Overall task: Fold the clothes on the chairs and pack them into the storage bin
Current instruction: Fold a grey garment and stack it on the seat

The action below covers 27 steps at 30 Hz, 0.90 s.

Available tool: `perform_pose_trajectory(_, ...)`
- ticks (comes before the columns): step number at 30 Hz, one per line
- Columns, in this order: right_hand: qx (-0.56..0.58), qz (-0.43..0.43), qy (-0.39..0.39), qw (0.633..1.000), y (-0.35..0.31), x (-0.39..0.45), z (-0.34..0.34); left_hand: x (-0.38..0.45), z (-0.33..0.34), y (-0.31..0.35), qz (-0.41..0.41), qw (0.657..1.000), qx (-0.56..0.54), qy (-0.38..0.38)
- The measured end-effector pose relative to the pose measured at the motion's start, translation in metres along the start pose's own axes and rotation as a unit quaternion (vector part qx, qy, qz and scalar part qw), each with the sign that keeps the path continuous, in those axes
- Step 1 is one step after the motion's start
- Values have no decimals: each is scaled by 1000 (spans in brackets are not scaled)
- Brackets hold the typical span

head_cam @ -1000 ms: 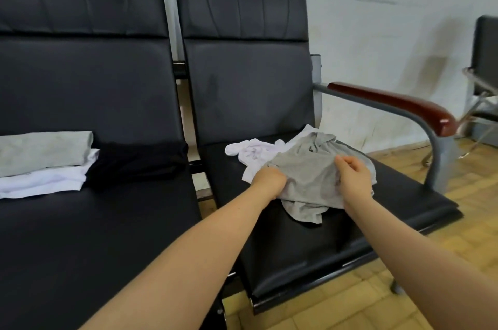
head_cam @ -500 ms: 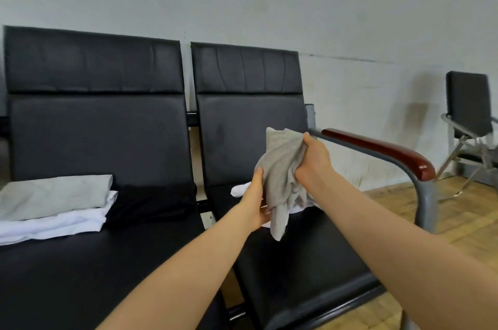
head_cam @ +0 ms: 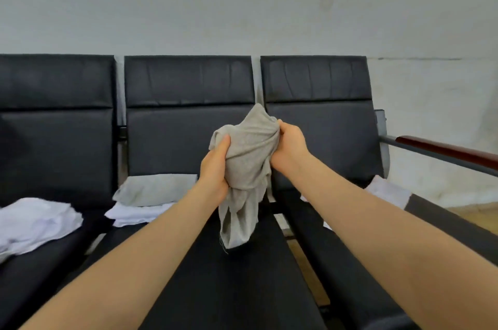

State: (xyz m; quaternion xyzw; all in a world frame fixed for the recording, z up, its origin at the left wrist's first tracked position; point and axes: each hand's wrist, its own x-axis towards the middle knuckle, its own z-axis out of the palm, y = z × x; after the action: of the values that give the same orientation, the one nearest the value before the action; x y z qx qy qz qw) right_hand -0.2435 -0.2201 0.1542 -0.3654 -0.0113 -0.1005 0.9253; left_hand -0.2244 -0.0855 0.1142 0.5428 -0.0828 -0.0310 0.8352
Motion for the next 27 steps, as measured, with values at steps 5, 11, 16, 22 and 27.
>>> perform_pose_trajectory(5, -100, 76, 42, 991, 96, 19, 13, -14, -111, 4, -11, 994, 91, 67)
perform_pose_trajectory(11, -525, 76, 84, 844, 182, 22, -28, -37, -191, -36, -71, 978, 148, 129)
perform_pose_trajectory(16, -621, 50, 1, 783, 196, 9, -47, -60, -187, -54, -221, 948, 221, 55)
perform_pose_trajectory(22, -677, 44, -125, 724, 200, -21, -45, -36, -202, -59, -33, 929, 312, 197)
perform_pose_trajectory(27, -736, 41, -203, 645, 208, -27, -59, -31, -214, -76, 28, 814, 570, 110)
